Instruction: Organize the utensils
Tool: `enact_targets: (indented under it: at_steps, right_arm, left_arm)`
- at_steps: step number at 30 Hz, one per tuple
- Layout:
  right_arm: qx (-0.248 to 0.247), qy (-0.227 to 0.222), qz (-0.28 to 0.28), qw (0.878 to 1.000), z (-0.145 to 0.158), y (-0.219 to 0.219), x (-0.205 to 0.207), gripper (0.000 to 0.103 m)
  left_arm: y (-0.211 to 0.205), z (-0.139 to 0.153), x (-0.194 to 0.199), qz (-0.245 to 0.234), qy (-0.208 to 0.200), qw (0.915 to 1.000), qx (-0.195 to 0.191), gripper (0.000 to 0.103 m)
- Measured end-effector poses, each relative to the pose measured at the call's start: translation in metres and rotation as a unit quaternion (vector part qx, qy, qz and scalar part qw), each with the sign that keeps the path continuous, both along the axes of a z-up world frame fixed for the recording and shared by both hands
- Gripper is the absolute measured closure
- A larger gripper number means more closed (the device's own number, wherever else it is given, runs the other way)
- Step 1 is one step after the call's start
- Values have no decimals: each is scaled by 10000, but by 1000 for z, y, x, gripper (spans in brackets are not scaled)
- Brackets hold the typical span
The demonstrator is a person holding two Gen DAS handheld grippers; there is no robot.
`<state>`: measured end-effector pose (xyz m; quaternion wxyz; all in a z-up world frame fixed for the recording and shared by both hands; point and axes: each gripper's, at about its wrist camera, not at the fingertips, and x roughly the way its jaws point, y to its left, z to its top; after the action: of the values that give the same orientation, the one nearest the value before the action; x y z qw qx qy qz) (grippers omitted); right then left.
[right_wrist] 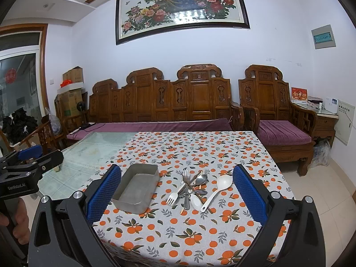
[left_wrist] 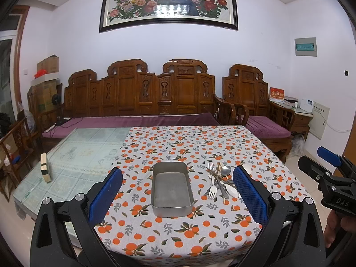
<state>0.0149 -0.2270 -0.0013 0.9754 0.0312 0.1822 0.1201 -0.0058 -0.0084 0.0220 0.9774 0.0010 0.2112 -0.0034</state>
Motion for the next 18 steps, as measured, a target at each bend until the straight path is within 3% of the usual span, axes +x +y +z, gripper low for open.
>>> enact_targets:
  at_steps: [9,18]
  right_arm:
    - [-36,89,-49,9999,1,-2,1,3]
    - [-29,356,-195,9992,-27,-21,28,3]
  left_arm:
    - [-2,-4,5,-86,124,9999,7,7]
    - [-7,-36,32,-439,544,9975,65,7]
